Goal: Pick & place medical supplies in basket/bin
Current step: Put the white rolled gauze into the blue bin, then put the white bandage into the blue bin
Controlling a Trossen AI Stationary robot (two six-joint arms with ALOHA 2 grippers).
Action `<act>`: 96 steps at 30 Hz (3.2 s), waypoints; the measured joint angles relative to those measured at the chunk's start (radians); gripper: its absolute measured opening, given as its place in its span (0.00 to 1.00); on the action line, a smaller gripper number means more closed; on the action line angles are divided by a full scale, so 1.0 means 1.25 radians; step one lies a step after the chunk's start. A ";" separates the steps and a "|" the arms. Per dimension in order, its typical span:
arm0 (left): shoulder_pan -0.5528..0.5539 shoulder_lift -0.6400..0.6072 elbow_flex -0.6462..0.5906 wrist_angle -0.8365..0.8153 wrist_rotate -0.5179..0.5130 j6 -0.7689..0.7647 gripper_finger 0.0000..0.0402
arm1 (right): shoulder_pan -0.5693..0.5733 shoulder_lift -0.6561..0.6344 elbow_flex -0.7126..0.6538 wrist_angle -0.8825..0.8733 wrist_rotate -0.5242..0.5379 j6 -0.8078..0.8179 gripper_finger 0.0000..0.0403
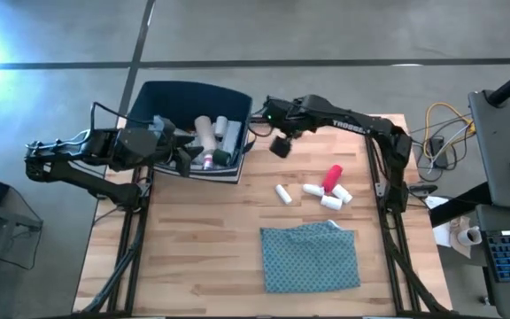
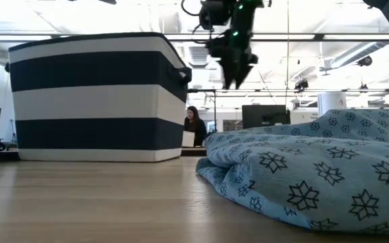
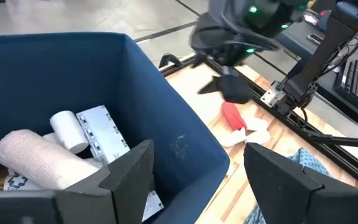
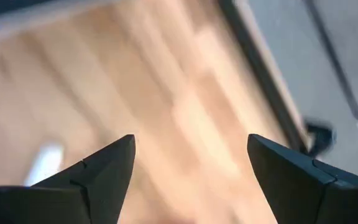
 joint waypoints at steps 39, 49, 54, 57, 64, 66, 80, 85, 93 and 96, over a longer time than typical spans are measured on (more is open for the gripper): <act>0.000 0.000 0.000 0.000 0.000 0.000 0.57 | 0.172 -0.022 -0.573 0.486 -0.257 0.429 0.63; 0.000 0.000 0.000 0.000 0.000 0.000 0.57 | 0.172 -0.034 -0.563 0.484 -0.260 0.405 0.21; 0.000 0.000 0.000 0.000 0.000 0.000 0.57 | 0.172 -0.123 -0.527 0.489 -0.168 0.404 0.09; 0.000 0.000 0.000 0.000 0.000 0.000 0.57 | 0.160 -0.199 -0.503 0.495 -0.079 0.426 0.09; 0.000 0.000 0.000 0.000 0.000 0.000 0.57 | 0.108 -0.314 -0.403 0.699 0.008 0.362 0.11; 0.000 0.000 0.000 0.000 0.000 0.000 0.57 | 0.088 -0.284 -0.346 0.731 -0.024 0.342 0.11; -0.002 0.000 0.000 0.005 0.018 0.000 0.57 | 0.063 0.141 0.273 0.472 -0.183 0.083 0.28; -0.002 0.000 0.000 0.004 0.032 0.000 0.57 | 0.068 0.190 0.354 0.387 -0.184 0.075 0.50; -0.002 0.000 0.000 0.001 0.032 0.000 0.57 | 0.101 0.142 0.346 0.179 -0.076 -0.031 0.72; -0.002 0.000 0.000 -0.001 0.031 0.000 0.57 | 0.113 0.121 0.346 0.004 -0.015 -0.050 0.75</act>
